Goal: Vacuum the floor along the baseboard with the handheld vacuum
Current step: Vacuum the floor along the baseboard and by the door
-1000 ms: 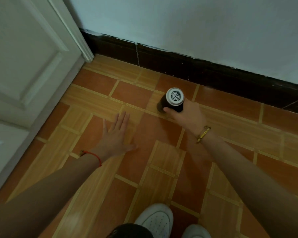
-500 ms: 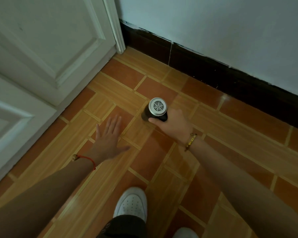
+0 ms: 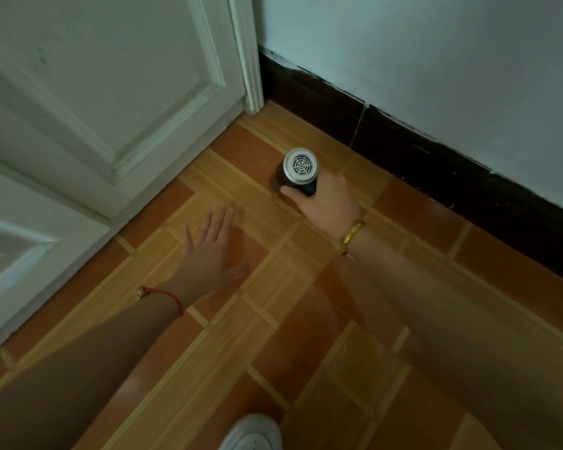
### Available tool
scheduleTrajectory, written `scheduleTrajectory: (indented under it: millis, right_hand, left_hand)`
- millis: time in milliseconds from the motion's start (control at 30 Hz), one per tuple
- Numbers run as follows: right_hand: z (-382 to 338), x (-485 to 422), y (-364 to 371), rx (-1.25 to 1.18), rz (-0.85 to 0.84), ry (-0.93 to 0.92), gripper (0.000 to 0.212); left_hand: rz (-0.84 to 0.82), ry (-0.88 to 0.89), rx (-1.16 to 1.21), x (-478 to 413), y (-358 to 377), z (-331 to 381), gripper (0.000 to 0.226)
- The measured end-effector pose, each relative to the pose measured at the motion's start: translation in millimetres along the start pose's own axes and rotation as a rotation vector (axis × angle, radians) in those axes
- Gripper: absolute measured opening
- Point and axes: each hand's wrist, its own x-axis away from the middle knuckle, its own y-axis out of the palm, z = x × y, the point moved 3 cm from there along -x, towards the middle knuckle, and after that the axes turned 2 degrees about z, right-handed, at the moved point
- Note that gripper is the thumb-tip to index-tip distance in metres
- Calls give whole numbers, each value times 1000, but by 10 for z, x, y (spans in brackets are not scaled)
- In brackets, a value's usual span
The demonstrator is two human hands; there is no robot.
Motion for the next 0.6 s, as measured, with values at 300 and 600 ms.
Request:
scheduleTrajectory:
  millis: [300,600]
  right_hand:
    - [-363,-950,357,-41,24,-42,66]
    - [-646,-1280,621,-7,61,-107,65]
  left_hand:
    - [30,-35,76,-187,34,-208,106]
    - [41,-64,100,-116,0,-510,107]
